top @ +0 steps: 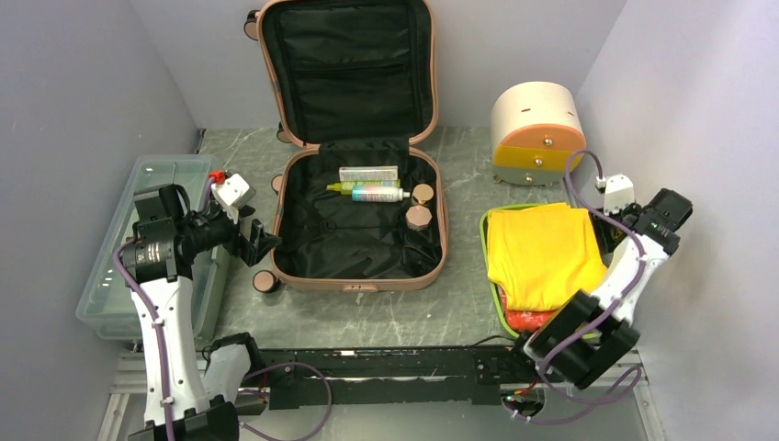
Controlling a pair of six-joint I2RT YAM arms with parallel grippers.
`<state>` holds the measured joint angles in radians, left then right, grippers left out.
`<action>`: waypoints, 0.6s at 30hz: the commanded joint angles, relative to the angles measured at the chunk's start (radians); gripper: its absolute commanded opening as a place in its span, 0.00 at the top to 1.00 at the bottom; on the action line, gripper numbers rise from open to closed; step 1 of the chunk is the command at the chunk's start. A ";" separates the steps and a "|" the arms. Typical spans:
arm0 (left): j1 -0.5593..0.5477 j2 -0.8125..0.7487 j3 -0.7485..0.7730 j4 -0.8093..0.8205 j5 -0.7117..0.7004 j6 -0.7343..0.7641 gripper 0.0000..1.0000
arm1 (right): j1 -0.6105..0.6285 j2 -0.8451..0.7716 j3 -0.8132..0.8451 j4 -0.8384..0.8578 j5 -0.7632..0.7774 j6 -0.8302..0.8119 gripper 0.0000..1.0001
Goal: Open, take out, and arrange the luggage
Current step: Rotate the bin at the corner of the board, then move the bin to the corner of the board.
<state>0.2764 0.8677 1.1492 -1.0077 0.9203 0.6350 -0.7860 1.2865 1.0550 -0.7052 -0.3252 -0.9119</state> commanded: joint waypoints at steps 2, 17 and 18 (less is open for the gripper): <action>0.007 -0.003 0.007 0.015 0.037 -0.015 0.01 | 0.083 -0.212 0.122 -0.161 -0.242 -0.094 0.44; 0.027 -0.026 -0.017 0.022 0.032 -0.018 0.01 | 0.865 -0.202 0.024 -0.209 -0.233 -0.075 0.45; 0.029 -0.027 -0.017 0.023 0.032 -0.018 0.00 | 0.900 -0.182 0.004 -0.202 -0.202 -0.074 0.46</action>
<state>0.2955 0.8585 1.1347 -1.0065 0.9199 0.6346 -0.0025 1.0397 1.1328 -0.9302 -0.6216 -1.0023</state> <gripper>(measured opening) 0.995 0.560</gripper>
